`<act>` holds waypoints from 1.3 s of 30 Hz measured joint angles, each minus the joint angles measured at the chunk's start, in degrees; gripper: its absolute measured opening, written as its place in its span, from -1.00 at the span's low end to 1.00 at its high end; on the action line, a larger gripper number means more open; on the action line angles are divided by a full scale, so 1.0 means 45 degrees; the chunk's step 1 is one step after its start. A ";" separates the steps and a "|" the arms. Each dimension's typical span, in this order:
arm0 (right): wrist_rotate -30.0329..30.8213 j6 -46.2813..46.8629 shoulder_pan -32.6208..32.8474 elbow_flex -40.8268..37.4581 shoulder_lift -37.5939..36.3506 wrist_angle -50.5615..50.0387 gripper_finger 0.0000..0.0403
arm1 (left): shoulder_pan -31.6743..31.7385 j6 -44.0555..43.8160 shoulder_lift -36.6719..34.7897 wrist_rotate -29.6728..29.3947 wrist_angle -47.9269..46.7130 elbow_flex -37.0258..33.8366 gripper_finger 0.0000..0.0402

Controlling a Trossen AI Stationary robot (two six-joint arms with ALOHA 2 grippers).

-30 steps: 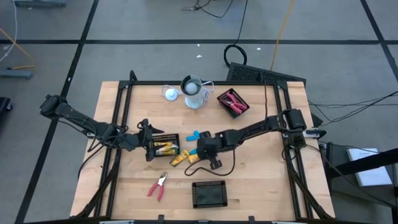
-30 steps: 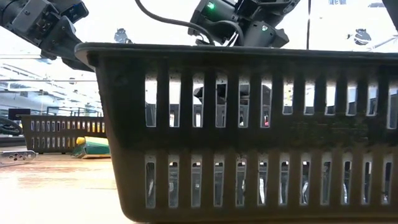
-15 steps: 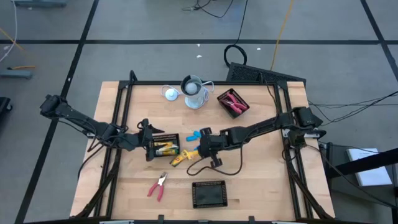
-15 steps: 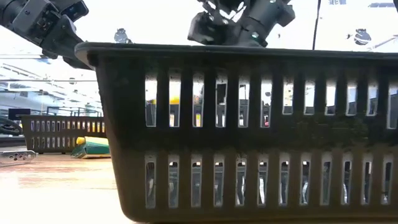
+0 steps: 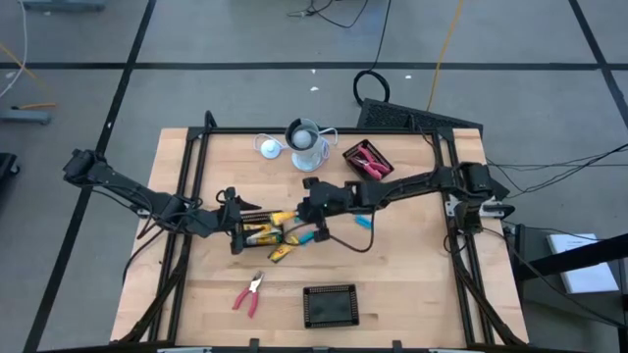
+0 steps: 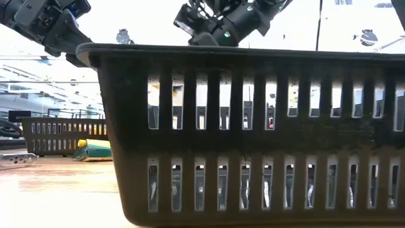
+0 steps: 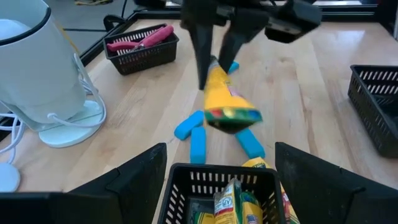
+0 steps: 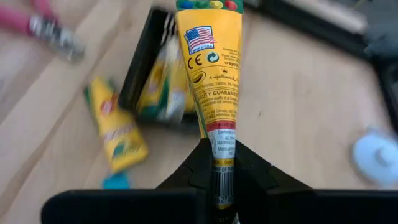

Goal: Pick & Place School Supplies
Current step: Put the yellow crayon box into the middle black bin

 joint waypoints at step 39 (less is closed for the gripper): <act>-0.0600 -0.0131 -0.0175 0.1012 0.0896 0.0715 -0.88 | 0.1070 0.0597 0.2438 0.0051 0.3218 0.0000 -0.09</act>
